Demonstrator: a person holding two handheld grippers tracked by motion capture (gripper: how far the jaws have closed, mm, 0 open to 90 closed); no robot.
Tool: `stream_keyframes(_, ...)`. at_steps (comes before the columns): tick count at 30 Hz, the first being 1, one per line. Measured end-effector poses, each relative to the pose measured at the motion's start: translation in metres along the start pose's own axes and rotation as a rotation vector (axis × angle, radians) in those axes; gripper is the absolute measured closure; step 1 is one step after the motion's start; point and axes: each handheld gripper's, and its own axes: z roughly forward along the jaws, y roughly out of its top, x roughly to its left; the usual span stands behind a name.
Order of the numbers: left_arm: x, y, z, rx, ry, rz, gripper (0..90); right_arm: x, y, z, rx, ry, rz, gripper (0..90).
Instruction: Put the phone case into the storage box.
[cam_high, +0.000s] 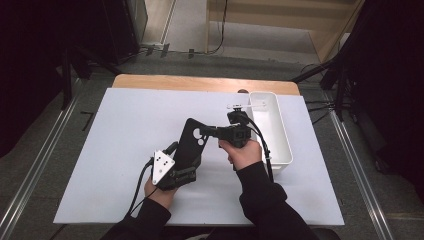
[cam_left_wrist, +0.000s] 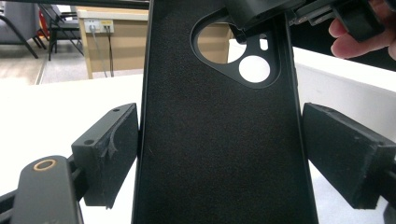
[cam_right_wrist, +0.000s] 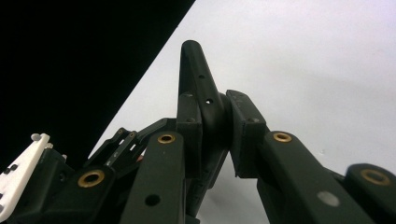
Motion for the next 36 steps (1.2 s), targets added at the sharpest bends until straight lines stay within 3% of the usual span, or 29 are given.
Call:
stream_keyframes(10, -0.001, 0.003, -0.001, 0.008, -0.001, -0.003, 12.8, 0.004, 0.0, -0.002, -0.001, 0.008, -0.01, 74.8)
stream_keyframes(13, -0.001, 0.003, 0.0, 0.008, -0.016, -0.004, 12.6, 0.004, 0.001, -0.003, -0.006, 0.01, -0.015, 74.8)
stream_keyframes(15, 0.0, 0.004, 0.002, 0.022, -0.052, -0.022, 10.9, 0.005, 0.001, -0.004, -0.004, 0.005, -0.022, 74.9)
stream_keyframes(21, 0.002, 0.007, 0.001, 0.026, -0.067, -0.013, 10.5, 0.006, 0.0, -0.004, -0.004, -0.004, -0.032, 74.9)
stream_keyframes(29, 0.004, 0.014, -0.002, 0.05, -0.091, -0.031, 10.6, 0.005, 0.002, -0.012, -0.034, -0.049, -0.071, 74.9)
stream_keyframes(36, 0.007, 0.018, 0.0, 0.101, -0.146, -0.049, 12.9, 0.006, 0.002, -0.019, -0.07, -0.093, -0.12, 74.8)
